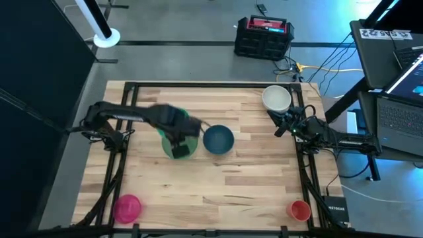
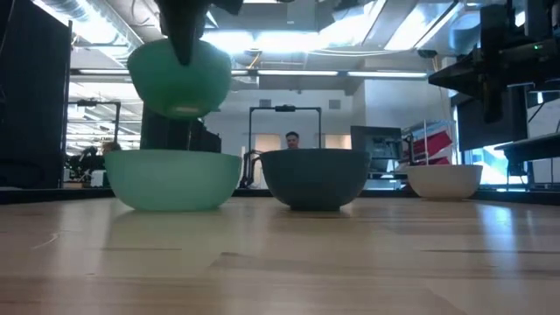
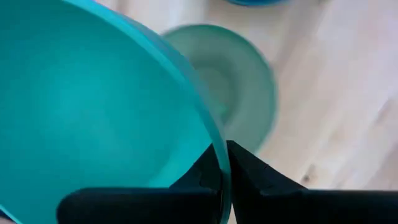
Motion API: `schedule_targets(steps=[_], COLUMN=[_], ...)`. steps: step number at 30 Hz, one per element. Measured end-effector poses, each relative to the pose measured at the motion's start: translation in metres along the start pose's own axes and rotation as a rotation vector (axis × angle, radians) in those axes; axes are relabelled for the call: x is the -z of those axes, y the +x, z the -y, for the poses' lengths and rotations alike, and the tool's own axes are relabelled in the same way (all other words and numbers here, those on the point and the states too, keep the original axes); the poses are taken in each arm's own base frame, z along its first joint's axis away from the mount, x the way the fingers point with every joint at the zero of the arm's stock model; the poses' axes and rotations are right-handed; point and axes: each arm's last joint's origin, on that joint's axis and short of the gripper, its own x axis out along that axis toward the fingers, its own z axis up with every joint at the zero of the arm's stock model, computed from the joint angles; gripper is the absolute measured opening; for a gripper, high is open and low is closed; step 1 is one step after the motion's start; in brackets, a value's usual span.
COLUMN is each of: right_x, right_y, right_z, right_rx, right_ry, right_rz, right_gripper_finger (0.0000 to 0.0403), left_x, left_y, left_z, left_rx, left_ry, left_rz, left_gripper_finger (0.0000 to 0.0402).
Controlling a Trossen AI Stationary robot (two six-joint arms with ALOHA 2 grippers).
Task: Nest bowls inside each other
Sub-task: Stack the green bowl on top of the light green bowl
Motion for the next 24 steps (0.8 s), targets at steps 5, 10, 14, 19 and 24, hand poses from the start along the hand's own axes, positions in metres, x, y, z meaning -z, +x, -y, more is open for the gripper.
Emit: schedule_targets(steps=[5, 10, 14, 19, 24], right_x=[0.0, 0.0, 0.0, 0.0, 0.0], right_y=[0.0, 0.0, 0.0, 0.0, 0.0], right_z=[0.0, 0.0, 0.0, 0.0, 0.0], right_rx=[-0.003, -0.004, -0.004, -0.004, -0.005], right_ry=[-0.001, -0.001, -0.001, 0.0, -0.001], right_rz=[-0.002, -0.004, -0.004, -0.002, -0.003], right_gripper_finger=[0.0, 0.0, 0.0, 0.0, 0.0], left_x=[-0.006, -0.005, 0.002, 0.011, 0.015], left_y=[0.025, 0.049, 0.067, 0.083, 0.093], left_z=[0.033, 0.057, 0.062, 0.06, 0.059], left_rx=[-0.009, -0.02, -0.015, 0.012, 0.025], left_ry=[0.084, 0.145, 0.129, 0.118, 0.104], left_rz=[-0.043, -0.079, -0.069, -0.066, -0.041], left_gripper_finger=[0.0, 0.0, 0.0, 0.0, 0.0])
